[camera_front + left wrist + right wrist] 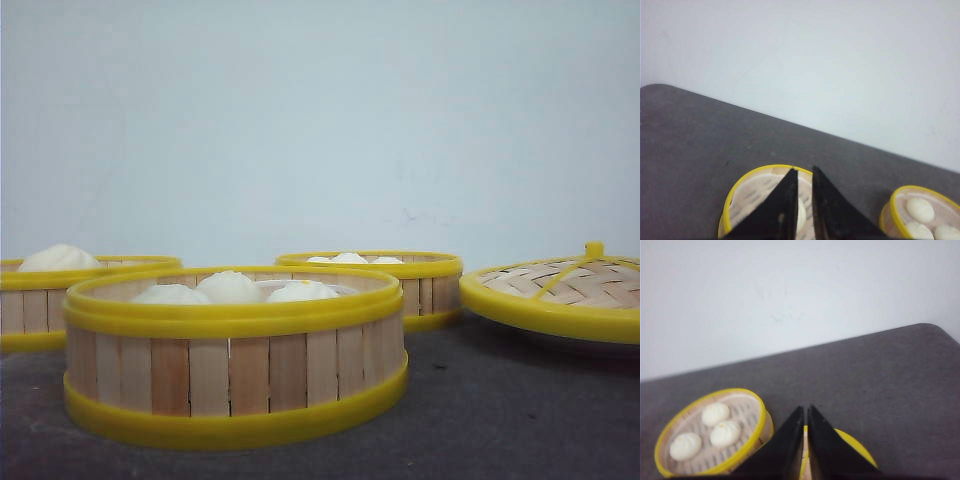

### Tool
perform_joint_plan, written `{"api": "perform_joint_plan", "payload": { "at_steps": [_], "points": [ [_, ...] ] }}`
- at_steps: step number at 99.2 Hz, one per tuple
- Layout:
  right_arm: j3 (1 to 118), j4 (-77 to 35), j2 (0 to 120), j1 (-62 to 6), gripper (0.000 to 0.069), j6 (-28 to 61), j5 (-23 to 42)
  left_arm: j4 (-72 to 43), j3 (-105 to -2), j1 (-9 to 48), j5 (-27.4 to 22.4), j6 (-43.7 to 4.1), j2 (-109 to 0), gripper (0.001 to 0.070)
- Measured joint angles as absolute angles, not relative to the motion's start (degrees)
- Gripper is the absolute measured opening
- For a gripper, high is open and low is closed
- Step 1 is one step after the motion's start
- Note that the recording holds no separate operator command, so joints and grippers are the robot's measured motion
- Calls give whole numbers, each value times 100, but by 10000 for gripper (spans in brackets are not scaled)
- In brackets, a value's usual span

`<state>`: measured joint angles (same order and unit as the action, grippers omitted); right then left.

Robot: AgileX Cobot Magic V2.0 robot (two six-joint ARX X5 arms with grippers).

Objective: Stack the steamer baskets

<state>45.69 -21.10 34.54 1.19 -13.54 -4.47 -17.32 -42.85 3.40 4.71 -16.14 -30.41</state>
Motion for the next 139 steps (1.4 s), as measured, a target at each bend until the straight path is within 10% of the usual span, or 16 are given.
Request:
{"api": "perform_joint_plan", "payload": {
  "at_steps": [22, 37, 50, 139],
  "points": [
    [5127, -2405, 3881, -126, 32, -928, -454, -2344, -4836, 340, 172, -985, -4021, 47],
    [5129, -2469, 3924, -379, 369, -856, -484, -2585, -4836, 340, 152, -637, -4156, 348],
    [5319, -2613, 4167, -541, 448, -847, -738, -2593, -4836, 355, 132, -534, -4160, 487],
    [9362, -3575, 10412, -1275, 457, -945, -974, -2552, -4836, 1345, -917, -854, -4160, 507]
  ]
}}
